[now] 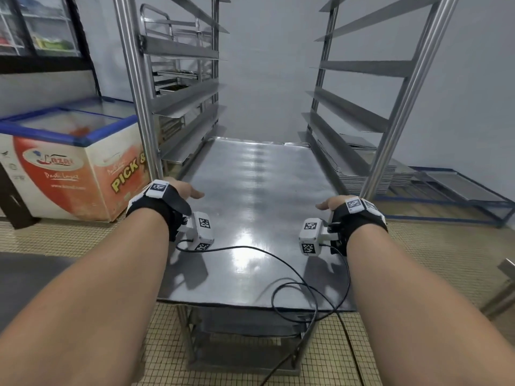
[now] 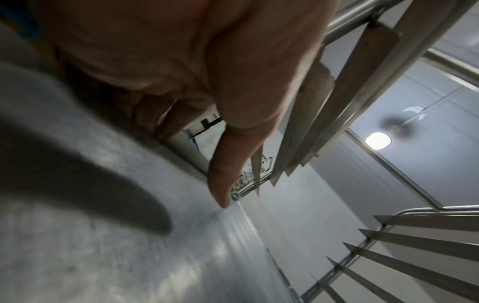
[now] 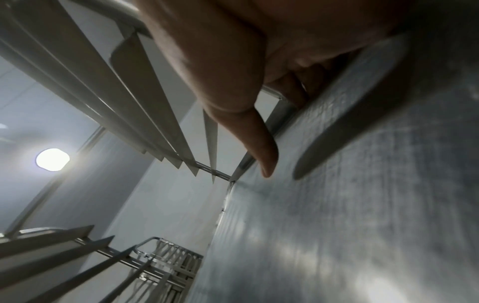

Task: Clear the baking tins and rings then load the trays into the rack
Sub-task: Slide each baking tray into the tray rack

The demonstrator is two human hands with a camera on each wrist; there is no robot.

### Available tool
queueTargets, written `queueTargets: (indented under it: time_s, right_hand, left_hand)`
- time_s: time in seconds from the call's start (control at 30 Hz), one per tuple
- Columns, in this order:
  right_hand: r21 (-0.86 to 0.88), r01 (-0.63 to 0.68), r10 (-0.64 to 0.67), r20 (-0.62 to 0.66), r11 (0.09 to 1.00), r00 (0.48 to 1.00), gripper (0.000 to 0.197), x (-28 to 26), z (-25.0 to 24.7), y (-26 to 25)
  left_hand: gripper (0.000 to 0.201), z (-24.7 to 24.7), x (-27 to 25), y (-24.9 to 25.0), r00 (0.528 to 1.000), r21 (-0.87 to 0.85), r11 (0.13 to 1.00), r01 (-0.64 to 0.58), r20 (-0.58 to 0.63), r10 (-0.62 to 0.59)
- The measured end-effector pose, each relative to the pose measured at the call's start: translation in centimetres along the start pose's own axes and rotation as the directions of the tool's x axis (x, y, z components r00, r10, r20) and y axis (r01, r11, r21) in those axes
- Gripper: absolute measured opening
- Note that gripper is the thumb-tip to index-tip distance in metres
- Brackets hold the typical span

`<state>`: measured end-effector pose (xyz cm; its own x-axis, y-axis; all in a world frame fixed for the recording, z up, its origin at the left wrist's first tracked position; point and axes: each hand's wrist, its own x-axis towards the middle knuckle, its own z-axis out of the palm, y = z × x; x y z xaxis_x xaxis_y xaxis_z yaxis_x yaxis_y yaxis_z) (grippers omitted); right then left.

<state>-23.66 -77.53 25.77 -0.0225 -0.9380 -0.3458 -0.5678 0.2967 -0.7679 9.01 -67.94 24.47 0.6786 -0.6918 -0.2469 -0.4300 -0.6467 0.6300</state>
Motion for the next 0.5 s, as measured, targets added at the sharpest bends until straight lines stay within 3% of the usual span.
queueTargets:
  time_s: [0.17, 0.37, 0.5]
  right_hand:
    - [-0.032, 0.026, -0.027, -0.005, 0.999, 1.000, 0.049, -4.5, 0.1, -0.3]
    - [-0.117, 0.119, -0.125, -0.050, 0.986, 0.991, 0.069, -9.3, -0.3, 0.6]
    - [-0.137, 0.191, -0.192, 0.000, 0.972, 0.981, 0.079, -12.0, 0.5, 2.6]
  left_hand:
    - [0.079, -1.0, -4.0, 1.2, 0.985, 0.057, 0.984, -0.171, 0.021, 0.170]
    - [0.062, -0.9, -10.2, -0.1, 0.914, 0.023, 0.928, -0.371, 0.184, 0.361]
    - [0.079, 0.2, -15.0, -2.3, 0.887, 0.118, 0.895, -0.431, 0.235, 0.397]
